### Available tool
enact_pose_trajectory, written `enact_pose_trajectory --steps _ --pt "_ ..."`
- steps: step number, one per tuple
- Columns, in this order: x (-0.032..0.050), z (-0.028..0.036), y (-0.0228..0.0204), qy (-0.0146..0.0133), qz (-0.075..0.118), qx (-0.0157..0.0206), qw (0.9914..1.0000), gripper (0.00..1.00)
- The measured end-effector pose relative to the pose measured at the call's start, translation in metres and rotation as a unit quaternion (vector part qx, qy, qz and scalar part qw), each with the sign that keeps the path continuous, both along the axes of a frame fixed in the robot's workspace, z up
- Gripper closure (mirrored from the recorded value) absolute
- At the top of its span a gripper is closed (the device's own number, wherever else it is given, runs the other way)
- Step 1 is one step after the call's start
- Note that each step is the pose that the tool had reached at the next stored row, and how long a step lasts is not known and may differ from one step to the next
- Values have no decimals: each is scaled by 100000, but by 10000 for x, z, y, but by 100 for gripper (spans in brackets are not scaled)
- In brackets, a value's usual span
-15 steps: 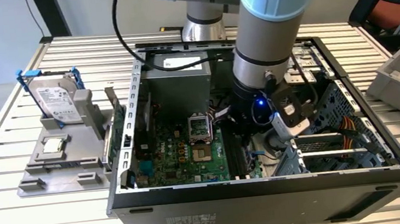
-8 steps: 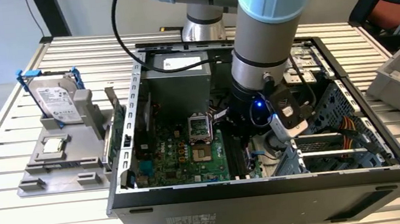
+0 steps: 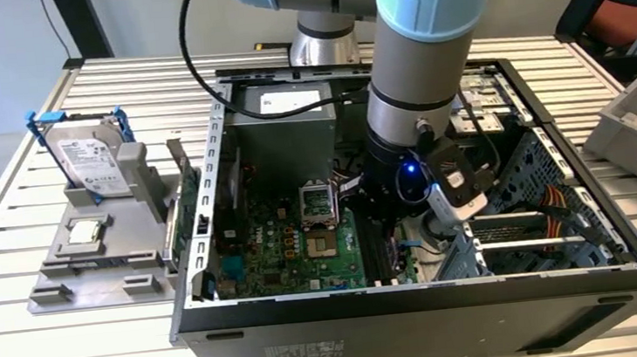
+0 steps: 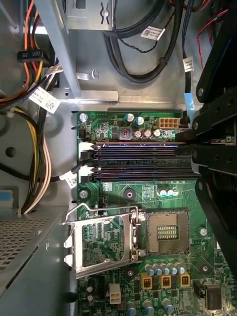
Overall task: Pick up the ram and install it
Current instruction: 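Insert the ram into the slot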
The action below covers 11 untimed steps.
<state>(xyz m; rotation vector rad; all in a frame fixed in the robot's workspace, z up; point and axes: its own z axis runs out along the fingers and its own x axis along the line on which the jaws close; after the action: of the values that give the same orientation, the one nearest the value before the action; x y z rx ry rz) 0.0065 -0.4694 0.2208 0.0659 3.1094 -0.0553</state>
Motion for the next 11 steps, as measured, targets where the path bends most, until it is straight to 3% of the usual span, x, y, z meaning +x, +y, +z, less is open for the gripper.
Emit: enact_pose_trajectory --steps 11 --pt "8 -37 9 43 2 -96 100000 100"
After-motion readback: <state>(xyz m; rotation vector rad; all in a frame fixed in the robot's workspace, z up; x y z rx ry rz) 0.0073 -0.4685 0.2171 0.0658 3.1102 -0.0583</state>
